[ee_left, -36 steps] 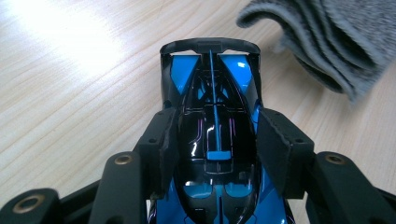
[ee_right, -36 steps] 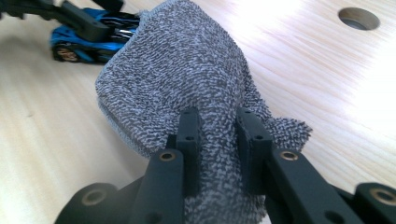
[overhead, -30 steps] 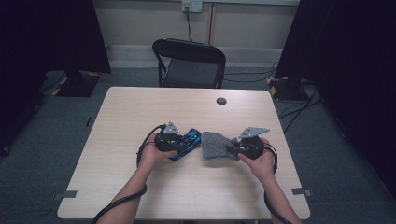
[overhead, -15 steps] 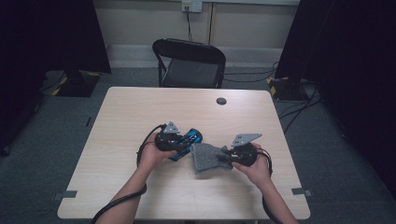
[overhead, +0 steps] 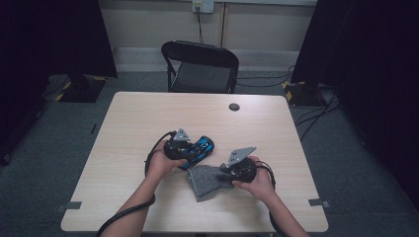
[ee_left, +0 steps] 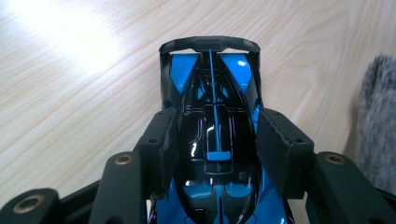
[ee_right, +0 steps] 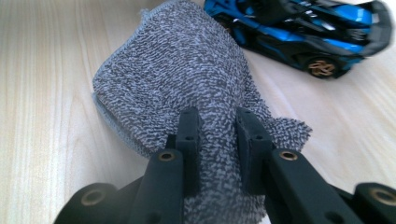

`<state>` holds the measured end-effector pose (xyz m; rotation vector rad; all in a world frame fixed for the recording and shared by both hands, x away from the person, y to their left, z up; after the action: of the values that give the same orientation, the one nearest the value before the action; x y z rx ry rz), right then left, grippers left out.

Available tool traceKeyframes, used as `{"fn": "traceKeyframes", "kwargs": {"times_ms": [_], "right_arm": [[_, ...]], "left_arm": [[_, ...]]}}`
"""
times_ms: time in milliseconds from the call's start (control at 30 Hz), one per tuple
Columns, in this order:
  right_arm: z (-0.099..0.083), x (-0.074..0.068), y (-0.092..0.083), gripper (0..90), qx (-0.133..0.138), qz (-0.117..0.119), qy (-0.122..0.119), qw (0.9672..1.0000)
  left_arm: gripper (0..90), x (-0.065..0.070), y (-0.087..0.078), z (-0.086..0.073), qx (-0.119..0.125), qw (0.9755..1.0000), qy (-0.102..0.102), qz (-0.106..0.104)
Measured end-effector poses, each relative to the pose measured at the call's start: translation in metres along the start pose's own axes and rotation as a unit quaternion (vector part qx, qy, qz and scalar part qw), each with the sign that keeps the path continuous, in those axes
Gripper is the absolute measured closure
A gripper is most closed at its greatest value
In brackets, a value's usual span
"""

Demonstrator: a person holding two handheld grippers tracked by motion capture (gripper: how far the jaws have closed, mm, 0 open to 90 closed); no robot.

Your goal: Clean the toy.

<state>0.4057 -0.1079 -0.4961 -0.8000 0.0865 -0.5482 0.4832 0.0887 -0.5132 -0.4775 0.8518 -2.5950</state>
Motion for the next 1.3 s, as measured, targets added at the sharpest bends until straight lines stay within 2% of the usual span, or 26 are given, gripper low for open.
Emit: {"fn": "traceKeyframes", "kwargs": {"times_ms": [167, 300, 500, 667, 833, 967, 1133, 1300], "right_arm": [[0.005, -0.008, 0.009, 73.7, 0.002, 0.015, -0.011, 0.9998], [0.01, -0.011, 0.013, 73.6, 0.005, 0.018, -0.014, 0.9997], [0.02, -0.021, 0.028, 73.5, 0.007, 0.026, -0.023, 0.9994], [0.024, -0.024, 0.038, 73.0, 0.004, 0.023, -0.024, 0.9994], [0.023, -0.024, 0.044, 72.4, -0.001, 0.012, -0.028, 0.9995], [0.021, -0.019, 0.045, 72.1, -0.003, 0.0, -0.011, 0.9999], [0.019, -0.014, 0.043, 72.0, -0.009, -0.013, -0.003, 0.9999], [0.017, -0.008, 0.041, 72.0, -0.013, -0.029, -0.006, 0.9995]], "left_arm": [[48.9, 0.0, 0.0, 0.0, 0.003, 1.0, -0.001, 0.0], [49.0, 0.0, 0.0, -0.001, 0.006, 1.0, -0.001, 0.001], [49.0, 0.0, 0.0, -0.002, 0.012, 0.9999, 0.0, 0.005], [49.0, 0.001, 0.0, -0.003, 0.014, 0.9999, 0.001, 0.008], [49.0, 0.001, 0.0, -0.003, 0.02, 0.9998, -0.001, 0.007], [49.0, 0.001, 0.0, -0.003, 0.018, 0.9998, 0.001, 0.008], [49.0, 0.001, -0.001, -0.003, 0.017, 0.9998, 0.0, 0.008], [49.0, 0.002, 0.0, -0.003, 0.019, 0.9998, -0.002, 0.006]]}}
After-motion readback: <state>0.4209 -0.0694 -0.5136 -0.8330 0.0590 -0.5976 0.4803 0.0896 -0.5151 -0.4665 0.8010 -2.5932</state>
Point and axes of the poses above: each handheld gripper's, and its own axes: y roughly forward along the jaws, z roughly out of its top, x roughly to its right, the point moved 5 cm from there along y, roughly forward along the jaws, and after that the axes turned 14 degrees about -z, right-handed, at the moved point
